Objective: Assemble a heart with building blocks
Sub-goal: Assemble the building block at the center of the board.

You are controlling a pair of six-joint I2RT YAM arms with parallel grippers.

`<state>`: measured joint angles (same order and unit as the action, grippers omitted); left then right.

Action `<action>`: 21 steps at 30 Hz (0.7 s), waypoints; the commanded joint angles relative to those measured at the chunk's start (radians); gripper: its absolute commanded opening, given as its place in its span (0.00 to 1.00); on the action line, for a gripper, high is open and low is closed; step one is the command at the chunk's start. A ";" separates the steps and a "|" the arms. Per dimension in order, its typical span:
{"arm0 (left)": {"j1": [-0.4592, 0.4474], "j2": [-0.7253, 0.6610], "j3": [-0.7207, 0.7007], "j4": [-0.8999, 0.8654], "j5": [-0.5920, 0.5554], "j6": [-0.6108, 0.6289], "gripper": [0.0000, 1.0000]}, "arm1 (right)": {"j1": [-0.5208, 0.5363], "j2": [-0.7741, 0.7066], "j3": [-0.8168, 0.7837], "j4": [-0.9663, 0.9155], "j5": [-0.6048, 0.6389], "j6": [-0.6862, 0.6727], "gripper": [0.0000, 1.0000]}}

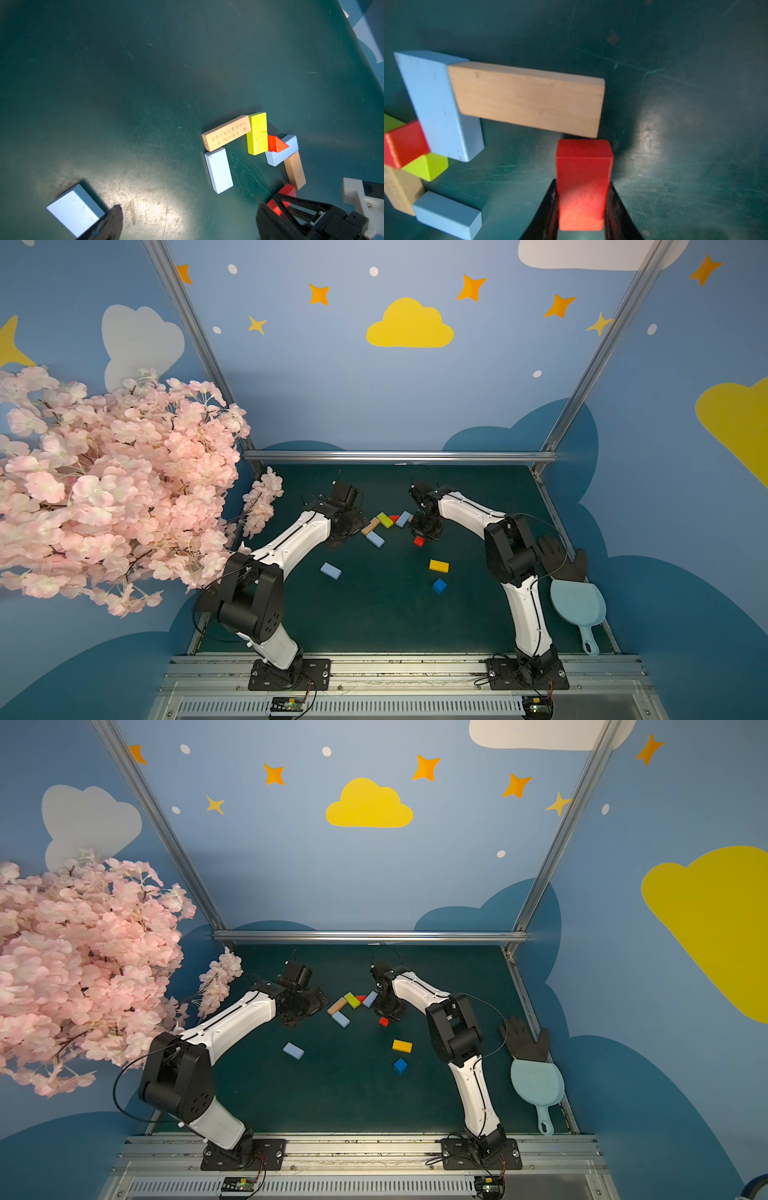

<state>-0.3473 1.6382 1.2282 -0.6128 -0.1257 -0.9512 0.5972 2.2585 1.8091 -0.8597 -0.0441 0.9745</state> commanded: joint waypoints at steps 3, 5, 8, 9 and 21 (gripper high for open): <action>0.009 -0.002 0.004 0.005 0.022 0.021 1.00 | -0.009 0.063 0.017 -0.012 -0.009 0.020 0.00; 0.014 -0.001 0.004 0.007 0.030 0.023 1.00 | -0.010 0.068 0.023 -0.016 -0.007 0.020 0.00; 0.018 -0.001 0.003 0.007 0.038 0.026 1.00 | -0.011 0.072 0.030 -0.022 -0.003 0.022 0.00; 0.019 -0.001 0.004 0.008 0.042 0.027 1.00 | -0.010 0.073 0.031 -0.022 -0.002 0.021 0.00; 0.028 0.004 0.004 0.011 0.062 0.035 1.00 | -0.012 0.098 0.053 -0.024 -0.008 0.030 0.00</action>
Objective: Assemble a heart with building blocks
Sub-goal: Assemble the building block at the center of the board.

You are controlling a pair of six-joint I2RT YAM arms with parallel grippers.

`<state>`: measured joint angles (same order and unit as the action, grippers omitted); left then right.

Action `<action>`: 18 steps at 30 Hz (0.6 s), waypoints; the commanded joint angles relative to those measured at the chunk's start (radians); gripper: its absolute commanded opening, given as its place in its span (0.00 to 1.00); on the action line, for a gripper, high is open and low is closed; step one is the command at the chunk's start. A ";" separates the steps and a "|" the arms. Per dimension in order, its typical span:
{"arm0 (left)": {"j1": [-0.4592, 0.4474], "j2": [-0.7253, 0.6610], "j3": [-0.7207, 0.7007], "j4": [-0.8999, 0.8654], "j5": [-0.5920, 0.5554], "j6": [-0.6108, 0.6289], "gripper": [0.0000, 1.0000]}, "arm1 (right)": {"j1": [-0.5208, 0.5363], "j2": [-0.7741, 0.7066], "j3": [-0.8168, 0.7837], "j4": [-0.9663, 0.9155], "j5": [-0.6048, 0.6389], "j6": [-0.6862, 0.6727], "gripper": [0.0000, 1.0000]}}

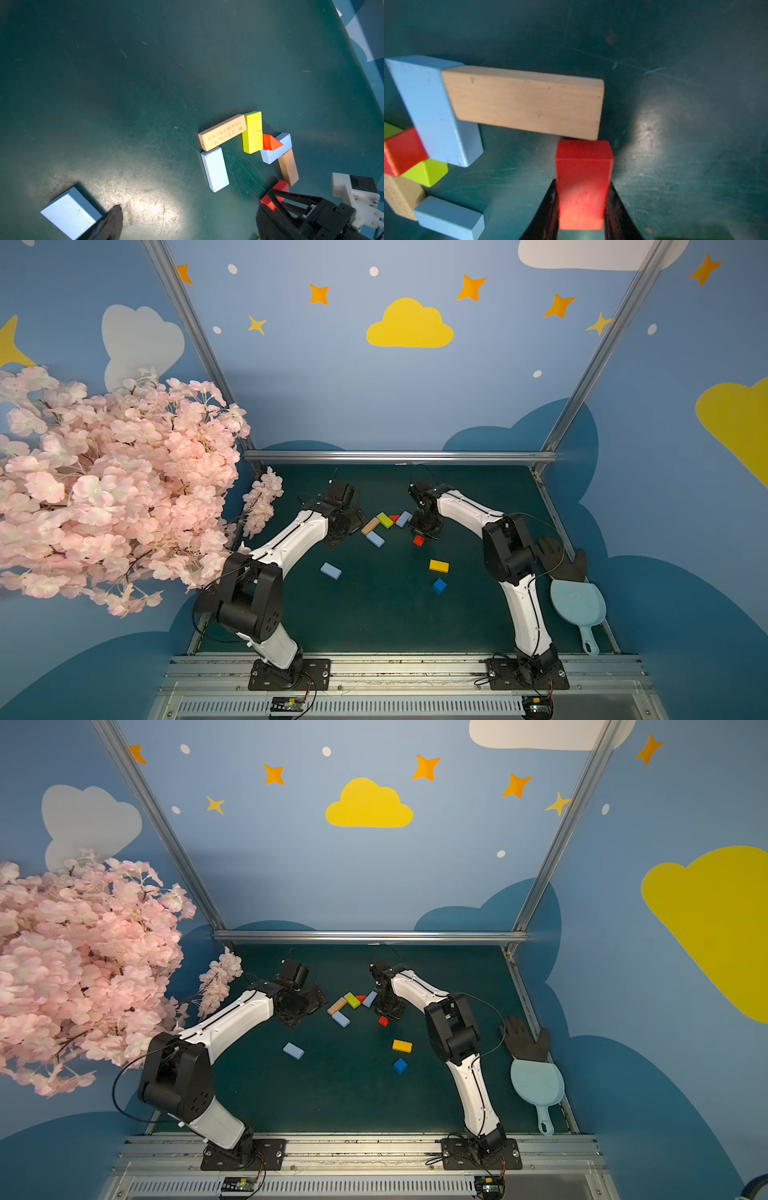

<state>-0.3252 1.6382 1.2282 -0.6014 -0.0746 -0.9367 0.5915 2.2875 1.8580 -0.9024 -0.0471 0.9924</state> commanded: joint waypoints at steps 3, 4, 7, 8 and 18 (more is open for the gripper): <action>0.010 0.005 0.002 -0.001 0.016 0.022 1.00 | -0.006 0.074 0.008 0.019 -0.008 0.013 0.00; 0.011 0.005 0.003 -0.001 0.016 0.022 1.00 | -0.006 0.075 0.009 0.019 -0.008 0.014 0.00; 0.014 0.004 0.002 -0.001 0.018 0.025 1.00 | -0.007 0.077 0.010 0.019 -0.007 0.017 0.00; 0.015 0.005 0.002 -0.002 0.019 0.027 1.00 | -0.006 0.078 0.013 0.019 -0.005 0.017 0.00; 0.020 0.009 -0.001 -0.005 0.033 0.036 1.00 | -0.009 0.090 0.028 0.015 -0.007 0.019 0.00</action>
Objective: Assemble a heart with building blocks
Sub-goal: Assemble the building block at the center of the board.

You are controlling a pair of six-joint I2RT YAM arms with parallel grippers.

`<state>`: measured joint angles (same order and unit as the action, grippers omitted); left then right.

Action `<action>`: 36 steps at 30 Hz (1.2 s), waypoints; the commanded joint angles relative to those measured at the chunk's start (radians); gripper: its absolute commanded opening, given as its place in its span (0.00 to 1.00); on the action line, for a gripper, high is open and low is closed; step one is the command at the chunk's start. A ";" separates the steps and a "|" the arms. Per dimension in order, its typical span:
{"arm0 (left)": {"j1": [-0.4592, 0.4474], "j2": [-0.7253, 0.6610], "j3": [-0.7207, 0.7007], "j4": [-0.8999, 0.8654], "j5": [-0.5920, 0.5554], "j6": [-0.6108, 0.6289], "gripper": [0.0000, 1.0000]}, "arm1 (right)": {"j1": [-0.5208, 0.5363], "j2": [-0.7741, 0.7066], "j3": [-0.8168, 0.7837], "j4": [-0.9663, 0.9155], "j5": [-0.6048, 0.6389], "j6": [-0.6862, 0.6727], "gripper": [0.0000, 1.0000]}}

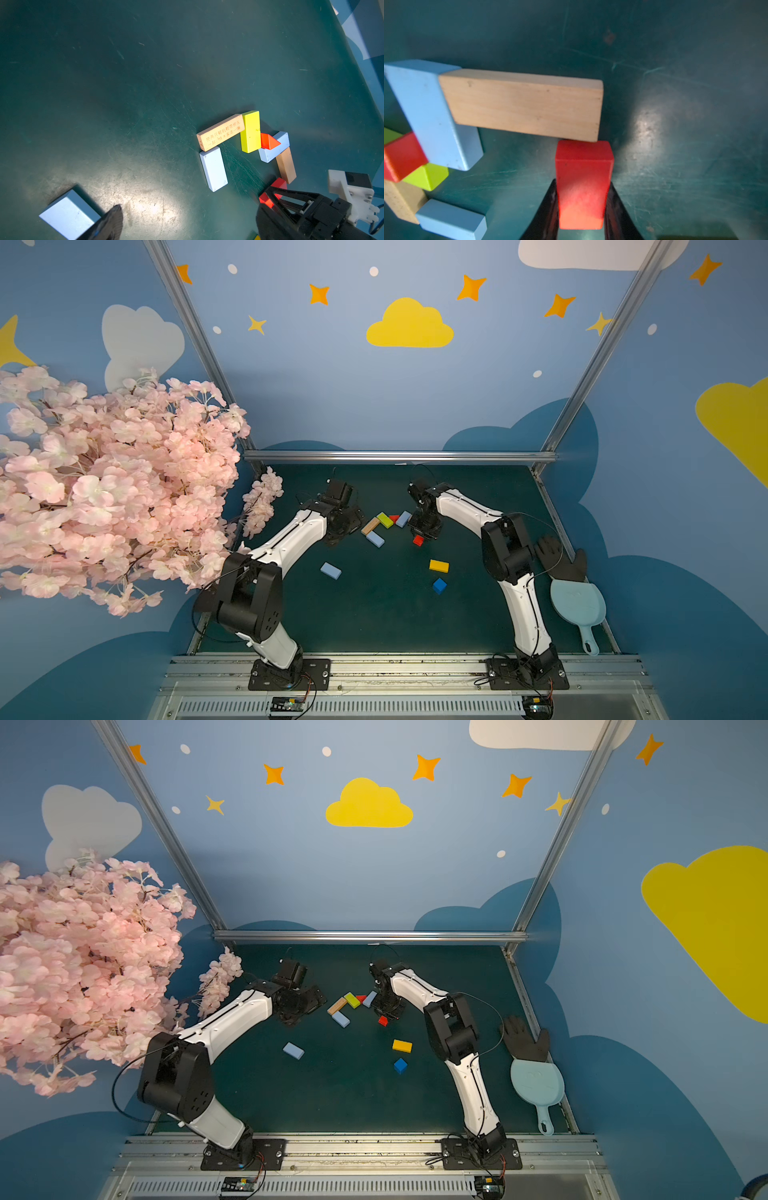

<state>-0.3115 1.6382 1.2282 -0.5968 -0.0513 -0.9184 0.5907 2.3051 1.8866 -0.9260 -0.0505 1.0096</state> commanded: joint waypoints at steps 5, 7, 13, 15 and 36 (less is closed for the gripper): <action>0.009 0.012 -0.001 -0.011 0.010 0.018 1.00 | -0.008 0.077 -0.001 0.038 -0.005 0.001 0.00; 0.009 0.012 -0.001 -0.011 0.010 0.018 1.00 | -0.011 0.080 0.000 0.036 -0.005 0.003 0.02; 0.012 0.014 0.001 -0.012 0.013 0.019 1.00 | -0.014 0.085 0.006 0.033 -0.009 0.007 0.30; 0.011 0.015 0.001 -0.012 0.014 0.020 1.00 | -0.016 0.087 0.009 0.033 -0.012 0.007 0.38; 0.015 -0.006 -0.013 -0.020 0.019 0.021 1.00 | -0.022 0.032 0.003 0.004 0.033 -0.023 0.47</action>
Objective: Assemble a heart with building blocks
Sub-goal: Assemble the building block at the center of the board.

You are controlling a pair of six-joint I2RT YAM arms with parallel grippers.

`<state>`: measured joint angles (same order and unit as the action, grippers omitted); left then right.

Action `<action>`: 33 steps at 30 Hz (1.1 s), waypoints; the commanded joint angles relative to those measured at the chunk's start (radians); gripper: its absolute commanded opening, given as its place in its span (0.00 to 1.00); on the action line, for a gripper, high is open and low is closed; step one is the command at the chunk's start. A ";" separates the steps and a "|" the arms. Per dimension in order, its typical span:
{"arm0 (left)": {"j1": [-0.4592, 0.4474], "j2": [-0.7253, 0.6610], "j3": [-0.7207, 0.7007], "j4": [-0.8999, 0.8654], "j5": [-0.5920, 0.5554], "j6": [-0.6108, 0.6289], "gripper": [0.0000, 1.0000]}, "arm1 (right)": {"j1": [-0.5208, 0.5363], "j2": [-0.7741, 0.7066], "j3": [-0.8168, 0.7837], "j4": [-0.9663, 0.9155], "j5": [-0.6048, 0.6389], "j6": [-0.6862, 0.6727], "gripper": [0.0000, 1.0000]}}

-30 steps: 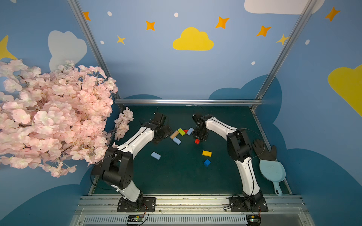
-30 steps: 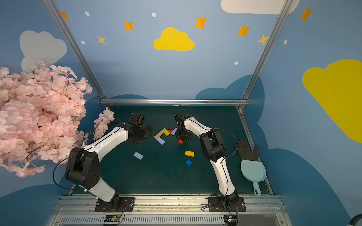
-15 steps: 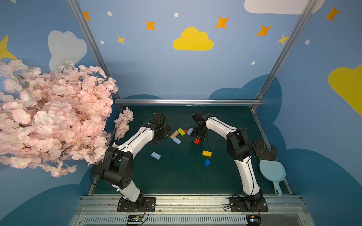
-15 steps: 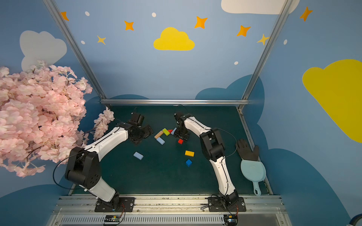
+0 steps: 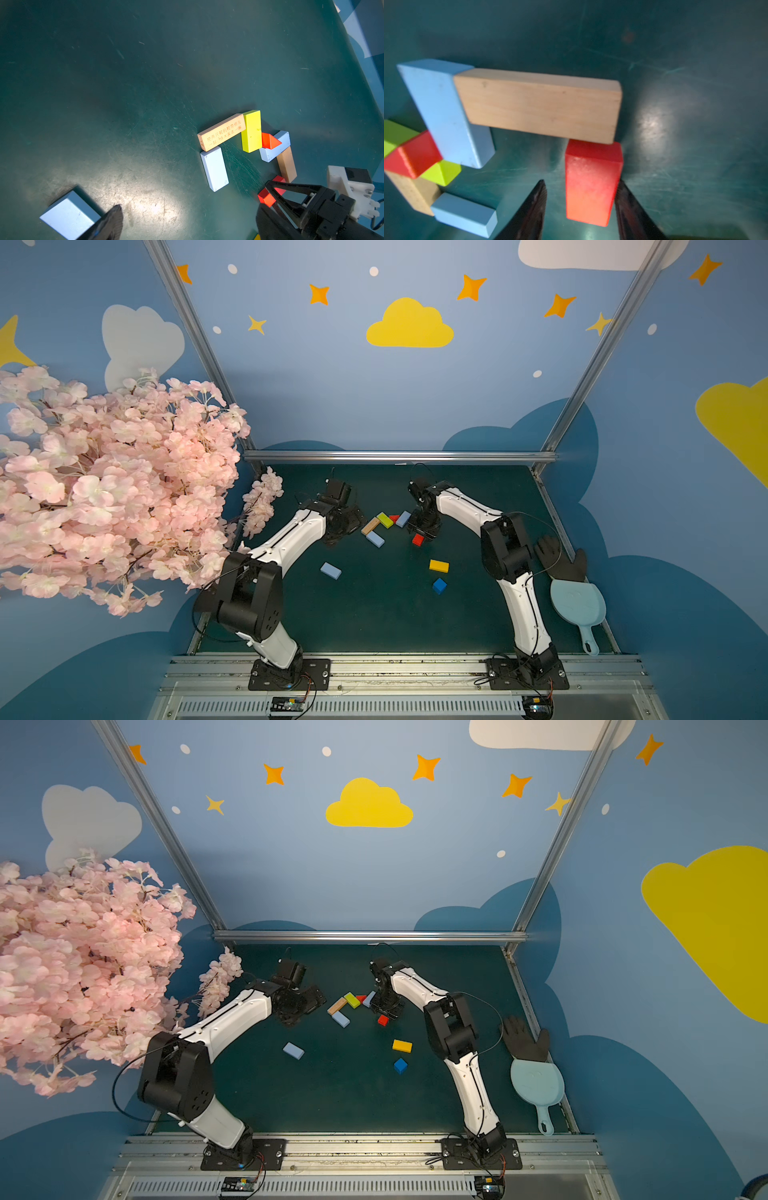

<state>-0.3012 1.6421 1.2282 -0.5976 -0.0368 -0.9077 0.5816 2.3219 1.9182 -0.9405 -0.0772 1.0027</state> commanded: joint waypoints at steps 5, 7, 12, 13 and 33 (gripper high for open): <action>0.005 -0.021 -0.025 -0.019 0.002 0.010 1.00 | -0.012 0.016 -0.041 0.017 0.060 -0.016 0.40; 0.007 -0.023 -0.030 -0.018 0.002 0.010 1.00 | -0.012 0.015 -0.043 0.017 0.068 -0.019 0.36; 0.010 -0.022 -0.029 -0.014 0.006 0.010 1.00 | -0.017 0.013 -0.032 0.017 0.082 -0.036 0.27; 0.010 -0.022 -0.027 -0.013 0.006 0.012 1.00 | -0.017 0.014 -0.030 0.016 0.083 -0.038 0.27; 0.017 -0.010 -0.022 -0.005 0.020 0.015 1.00 | -0.019 0.035 -0.002 0.005 0.093 -0.047 0.28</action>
<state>-0.2897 1.6413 1.2022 -0.5968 -0.0250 -0.9043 0.5804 2.3157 1.9091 -0.9447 -0.0586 0.9787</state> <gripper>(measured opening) 0.999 0.313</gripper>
